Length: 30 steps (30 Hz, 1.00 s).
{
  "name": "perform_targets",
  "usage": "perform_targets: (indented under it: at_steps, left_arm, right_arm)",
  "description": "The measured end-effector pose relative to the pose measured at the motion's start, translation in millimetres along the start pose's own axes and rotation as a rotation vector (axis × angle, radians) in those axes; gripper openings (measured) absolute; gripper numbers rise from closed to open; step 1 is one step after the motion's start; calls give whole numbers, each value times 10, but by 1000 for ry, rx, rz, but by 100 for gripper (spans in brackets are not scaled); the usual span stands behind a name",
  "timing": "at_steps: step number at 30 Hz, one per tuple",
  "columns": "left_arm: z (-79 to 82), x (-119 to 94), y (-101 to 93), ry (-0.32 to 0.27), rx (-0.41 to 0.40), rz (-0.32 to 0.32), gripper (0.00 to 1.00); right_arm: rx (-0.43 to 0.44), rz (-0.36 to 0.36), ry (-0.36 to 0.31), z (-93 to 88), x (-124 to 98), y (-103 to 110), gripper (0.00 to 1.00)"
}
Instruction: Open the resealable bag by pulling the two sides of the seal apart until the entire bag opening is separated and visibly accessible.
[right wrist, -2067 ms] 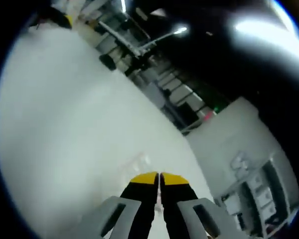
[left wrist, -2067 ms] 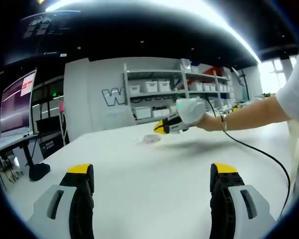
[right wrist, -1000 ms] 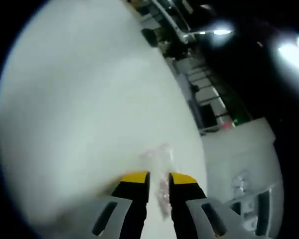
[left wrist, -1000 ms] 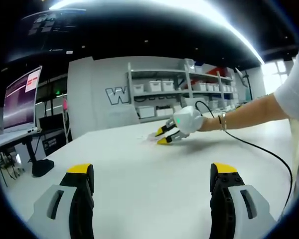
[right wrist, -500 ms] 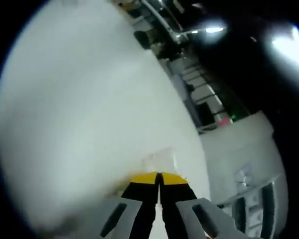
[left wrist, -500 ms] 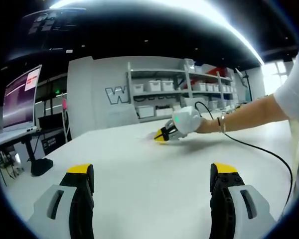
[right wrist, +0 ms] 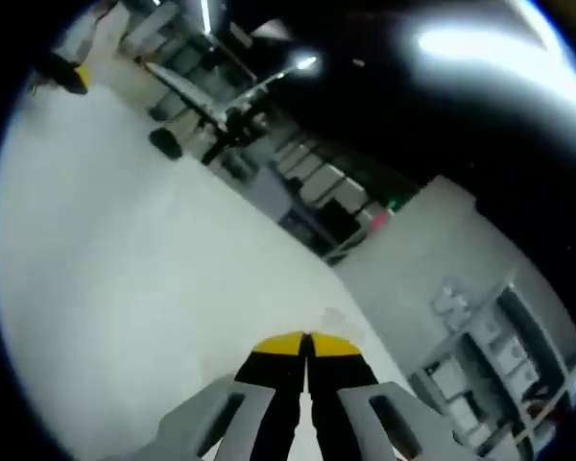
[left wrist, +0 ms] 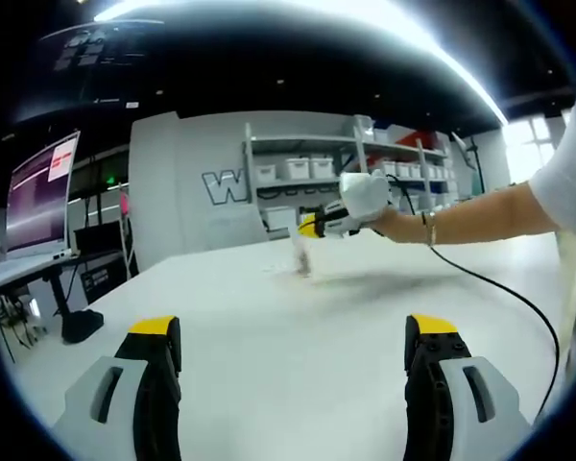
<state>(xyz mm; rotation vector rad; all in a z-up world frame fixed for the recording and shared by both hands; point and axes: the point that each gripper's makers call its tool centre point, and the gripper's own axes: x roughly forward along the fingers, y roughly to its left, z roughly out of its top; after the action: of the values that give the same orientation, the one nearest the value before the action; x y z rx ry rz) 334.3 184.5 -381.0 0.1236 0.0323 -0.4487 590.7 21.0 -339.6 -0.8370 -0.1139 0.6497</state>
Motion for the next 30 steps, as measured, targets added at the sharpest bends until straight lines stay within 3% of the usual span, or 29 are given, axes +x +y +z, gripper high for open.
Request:
perform_targets:
  at_steps: [10, 22, 30]
  left_arm:
    - [84, -21, -46, -11, 16, -6, 96]
    - [122, -41, -101, -16, 27, -12, 96]
    - [137, -35, -140, -16, 34, -17, 96]
  right_arm:
    - [55, -42, -44, 171, -271, -75, 0]
    - [68, -82, -51, 146, -367, -218, 0]
    - [77, -100, -57, 156, -548, -223, 0]
